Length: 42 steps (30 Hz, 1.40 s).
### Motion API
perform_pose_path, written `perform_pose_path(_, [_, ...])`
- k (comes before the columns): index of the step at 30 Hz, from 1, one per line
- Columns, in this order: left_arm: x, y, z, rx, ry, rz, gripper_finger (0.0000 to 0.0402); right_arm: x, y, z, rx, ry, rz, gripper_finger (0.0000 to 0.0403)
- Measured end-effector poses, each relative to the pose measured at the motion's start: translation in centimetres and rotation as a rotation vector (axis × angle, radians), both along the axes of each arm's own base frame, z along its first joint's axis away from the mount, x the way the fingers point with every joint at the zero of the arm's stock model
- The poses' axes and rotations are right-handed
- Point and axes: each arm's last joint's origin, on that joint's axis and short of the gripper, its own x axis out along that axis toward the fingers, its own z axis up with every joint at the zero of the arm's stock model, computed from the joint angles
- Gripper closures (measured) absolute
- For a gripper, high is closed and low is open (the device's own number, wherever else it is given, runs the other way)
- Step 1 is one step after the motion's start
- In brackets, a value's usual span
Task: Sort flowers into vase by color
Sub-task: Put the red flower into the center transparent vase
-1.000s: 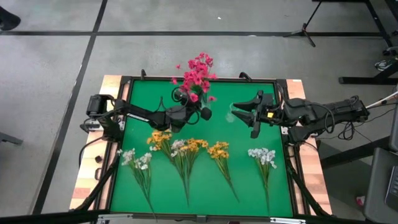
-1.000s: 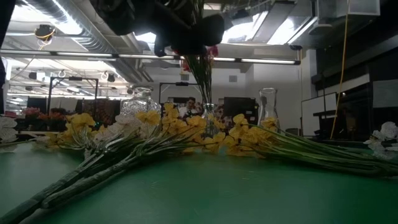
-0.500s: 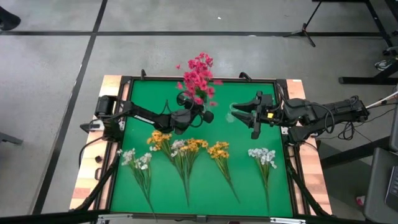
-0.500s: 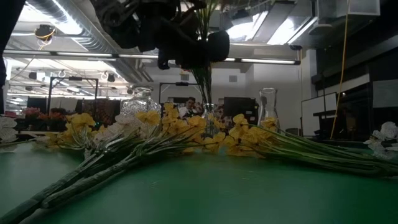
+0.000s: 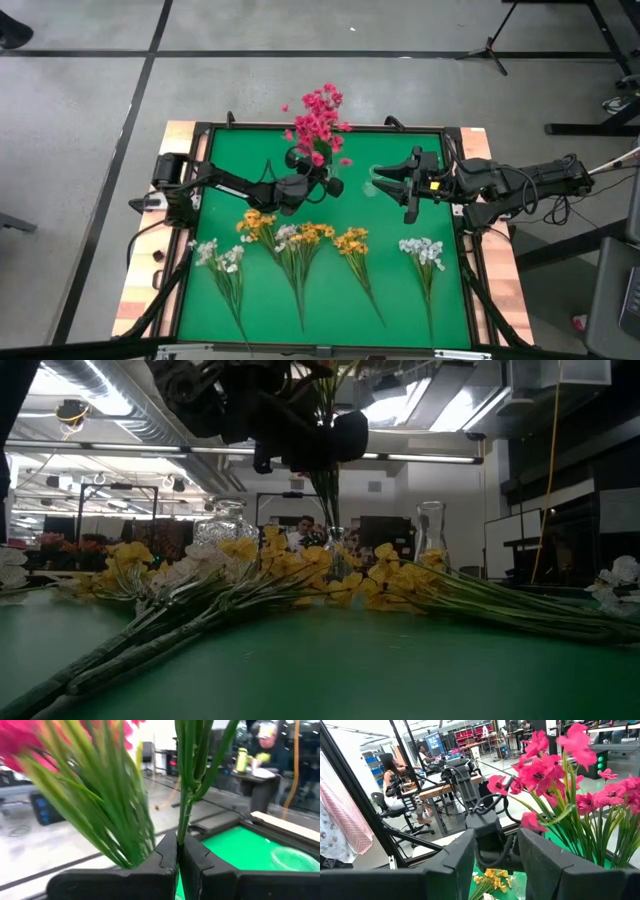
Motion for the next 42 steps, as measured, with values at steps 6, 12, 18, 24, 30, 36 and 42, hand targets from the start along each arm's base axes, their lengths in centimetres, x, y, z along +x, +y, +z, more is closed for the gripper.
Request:
perform_pose_path(6, [-0.1, 0.8, -0.7, -0.025, 0.046, 0.001, 0.0401, 0.0, 0.0, 0.0, 0.000, 0.000, 0.000, 0.0249])
perform_pose_path(12, [-0.1, 1.3, -1.3, -0.082, 0.054, -0.045, 0.0401, 0.0, 0.0, 0.0, 0.000, 0.000, 0.000, 0.0249])
perform_pose_path(18, [-0.2, 1.8, -1.7, -0.121, 0.065, -0.055, 0.0401, 0.0, 0.0, 0.0, 0.000, 0.000, 0.000, 0.0249])
perform_pose_path(24, [-0.3, 1.9, -2.1, -0.142, 0.076, -0.049, 0.0401, 0.0, 0.0, 0.0, 0.000, 0.000, 0.000, 0.0249])
perform_pose_path(30, [-0.5, 2.5, -2.6, -0.203, 0.081, -0.064, 0.0401, 0.0, 0.0, 0.0, 0.000, 0.000, 0.000, 0.0249])
perform_pose_path(36, [-0.6, 2.6, -2.9, -0.233, 0.091, -0.077, 0.0401, 0.0, 0.0, 0.0, 0.000, 0.000, 0.000, 0.0249])
perform_pose_path(42, [-0.7, 2.5, -3.3, -0.262, 0.124, -0.093, 0.0401, 0.0, 0.0, 0.0, 0.000, 0.000, 0.000, 0.0249])
